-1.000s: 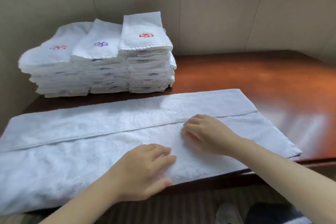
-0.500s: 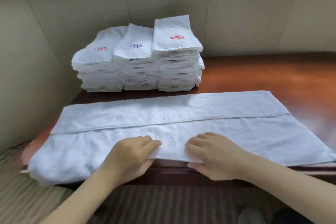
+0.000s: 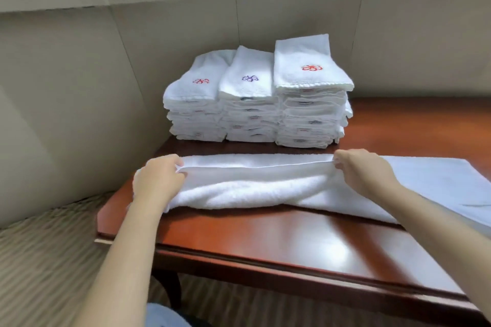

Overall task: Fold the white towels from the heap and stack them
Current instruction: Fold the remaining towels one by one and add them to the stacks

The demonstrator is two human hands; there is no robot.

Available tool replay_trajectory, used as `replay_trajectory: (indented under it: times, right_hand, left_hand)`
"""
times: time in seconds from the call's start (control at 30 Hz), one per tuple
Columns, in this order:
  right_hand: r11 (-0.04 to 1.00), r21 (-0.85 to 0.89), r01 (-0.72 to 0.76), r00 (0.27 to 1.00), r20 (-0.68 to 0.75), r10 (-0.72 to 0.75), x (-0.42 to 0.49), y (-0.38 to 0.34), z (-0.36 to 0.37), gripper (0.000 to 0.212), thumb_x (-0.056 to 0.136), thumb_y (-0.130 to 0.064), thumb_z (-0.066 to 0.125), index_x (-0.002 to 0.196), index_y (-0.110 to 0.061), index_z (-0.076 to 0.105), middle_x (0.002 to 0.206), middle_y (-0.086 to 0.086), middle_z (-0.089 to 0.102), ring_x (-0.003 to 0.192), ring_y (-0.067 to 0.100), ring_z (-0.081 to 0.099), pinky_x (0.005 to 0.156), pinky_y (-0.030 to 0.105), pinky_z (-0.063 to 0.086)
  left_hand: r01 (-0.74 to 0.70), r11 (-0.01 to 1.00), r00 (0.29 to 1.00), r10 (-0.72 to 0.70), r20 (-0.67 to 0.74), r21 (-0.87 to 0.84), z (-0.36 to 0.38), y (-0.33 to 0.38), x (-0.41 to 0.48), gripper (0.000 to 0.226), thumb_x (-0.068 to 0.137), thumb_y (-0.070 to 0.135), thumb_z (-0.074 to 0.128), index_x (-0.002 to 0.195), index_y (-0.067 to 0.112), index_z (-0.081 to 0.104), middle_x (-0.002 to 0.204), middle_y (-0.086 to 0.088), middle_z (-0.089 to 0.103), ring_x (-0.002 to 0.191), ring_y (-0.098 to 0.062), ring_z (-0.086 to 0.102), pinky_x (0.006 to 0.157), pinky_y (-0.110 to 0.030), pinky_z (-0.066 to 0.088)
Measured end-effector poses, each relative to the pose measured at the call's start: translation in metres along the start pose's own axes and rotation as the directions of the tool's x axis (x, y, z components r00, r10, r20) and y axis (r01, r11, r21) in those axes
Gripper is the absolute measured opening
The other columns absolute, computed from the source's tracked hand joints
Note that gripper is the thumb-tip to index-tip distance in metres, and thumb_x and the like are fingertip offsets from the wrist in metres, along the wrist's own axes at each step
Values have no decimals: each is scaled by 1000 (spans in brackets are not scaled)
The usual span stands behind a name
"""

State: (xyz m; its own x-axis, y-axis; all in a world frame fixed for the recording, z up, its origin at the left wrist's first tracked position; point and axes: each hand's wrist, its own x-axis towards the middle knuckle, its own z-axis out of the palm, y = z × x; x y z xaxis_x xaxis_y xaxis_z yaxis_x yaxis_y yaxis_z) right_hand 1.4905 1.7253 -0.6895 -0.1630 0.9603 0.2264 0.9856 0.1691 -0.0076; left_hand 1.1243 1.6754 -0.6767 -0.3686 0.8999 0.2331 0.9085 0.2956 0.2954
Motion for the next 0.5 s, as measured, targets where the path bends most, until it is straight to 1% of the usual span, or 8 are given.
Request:
replay_trajectory:
  times: [0.1,0.17,0.2,0.3,0.37,0.43,0.5]
  right_hand:
    - [999,-38,-10,1000,16,11,13,-2,21,7,90,-12,48,91,-16,54,87,0,59,84,26,59,59,30,42]
    - [999,-27,-22,1000,-4,22,18,-3,31,12,92,-14,44,89,-14,55,89,2,61,85,26,58,60,32,43]
    - [999,-32,-29,999,-19,28,21,-3,35,13,93,-15,42,88,-14,54,88,2,61,84,26,58,59,32,41]
    - [997,-62,-38,998,-45,36,29,-4,39,9,92,-14,41,85,-16,47,78,-2,54,75,25,54,54,31,35]
    - [998,-21,-51,996,-79,49,33,-5,38,8,89,-11,43,82,-16,42,74,-2,49,69,27,48,53,32,35]
    - [997,47,-66,986,-152,72,35,-6,38,7,89,-10,44,83,-14,42,76,2,51,66,29,46,52,32,35]
    - [993,95,-66,975,-205,85,36,-9,38,4,91,-12,45,87,-11,47,81,6,55,64,29,45,52,33,34]
  left_hand:
    - [220,971,974,-224,-36,-89,7,-17,8,33,90,22,55,123,23,56,119,-8,63,110,-33,57,95,-37,42]
    - [343,928,934,-354,-57,-142,12,-31,11,35,91,18,51,125,21,54,120,-12,61,110,-36,56,94,-38,41]
    - [369,911,923,-383,-46,-182,15,-38,13,35,91,18,51,125,20,54,121,-13,61,110,-36,55,91,-36,40]
    - [362,880,929,-369,37,-308,24,-55,18,33,91,20,53,124,15,57,123,-10,60,112,-31,54,79,-28,36]
    - [362,858,926,-376,35,-365,27,-63,21,28,93,18,53,119,11,61,121,-9,62,112,-28,54,77,-26,34]
    - [364,844,920,-391,14,-394,30,-67,23,20,94,18,51,108,10,63,114,-9,64,103,-27,55,75,-27,34]
    - [377,835,908,-418,-16,-400,33,-71,24,14,95,21,49,98,14,61,106,-7,65,90,-24,52,72,-29,34]
